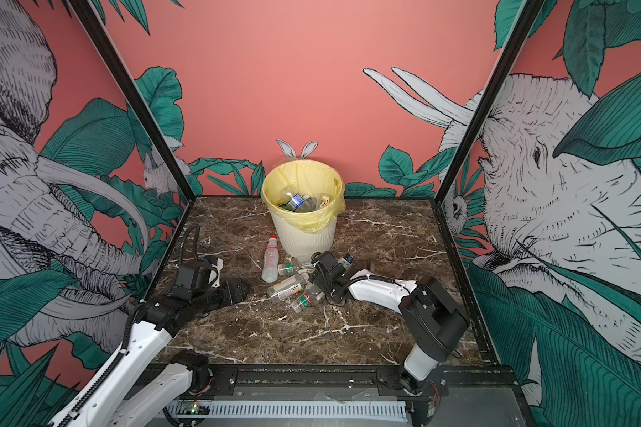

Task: Throw the plastic bottles in the bin
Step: Pick up the plastic bottle from the center of the table.

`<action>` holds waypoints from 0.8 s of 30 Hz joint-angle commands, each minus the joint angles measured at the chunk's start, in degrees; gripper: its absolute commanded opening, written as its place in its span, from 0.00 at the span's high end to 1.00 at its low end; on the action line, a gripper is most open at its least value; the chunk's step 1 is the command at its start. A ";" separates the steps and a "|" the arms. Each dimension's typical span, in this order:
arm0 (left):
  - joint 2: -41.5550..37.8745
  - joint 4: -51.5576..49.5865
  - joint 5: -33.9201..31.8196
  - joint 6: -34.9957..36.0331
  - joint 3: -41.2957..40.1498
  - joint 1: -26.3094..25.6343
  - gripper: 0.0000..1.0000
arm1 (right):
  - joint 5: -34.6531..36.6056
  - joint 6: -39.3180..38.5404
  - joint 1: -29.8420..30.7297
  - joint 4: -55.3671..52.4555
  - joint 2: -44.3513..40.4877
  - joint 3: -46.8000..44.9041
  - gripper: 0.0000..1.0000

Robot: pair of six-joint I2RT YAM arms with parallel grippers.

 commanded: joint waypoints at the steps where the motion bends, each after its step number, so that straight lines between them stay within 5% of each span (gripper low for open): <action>1: -0.57 -1.63 -0.38 -0.70 -1.10 0.40 0.01 | 2.73 9.56 0.41 0.23 0.78 0.14 0.15; 14: -0.11 -1.21 -1.46 -1.92 -0.87 0.35 0.01 | 2.20 9.41 -1.39 2.12 -2.00 -8.00 0.33; 24: 0.24 1.26 -1.99 -5.32 -2.18 0.35 0.01 | 0.21 4.59 -4.46 0.18 -12.63 -14.65 0.46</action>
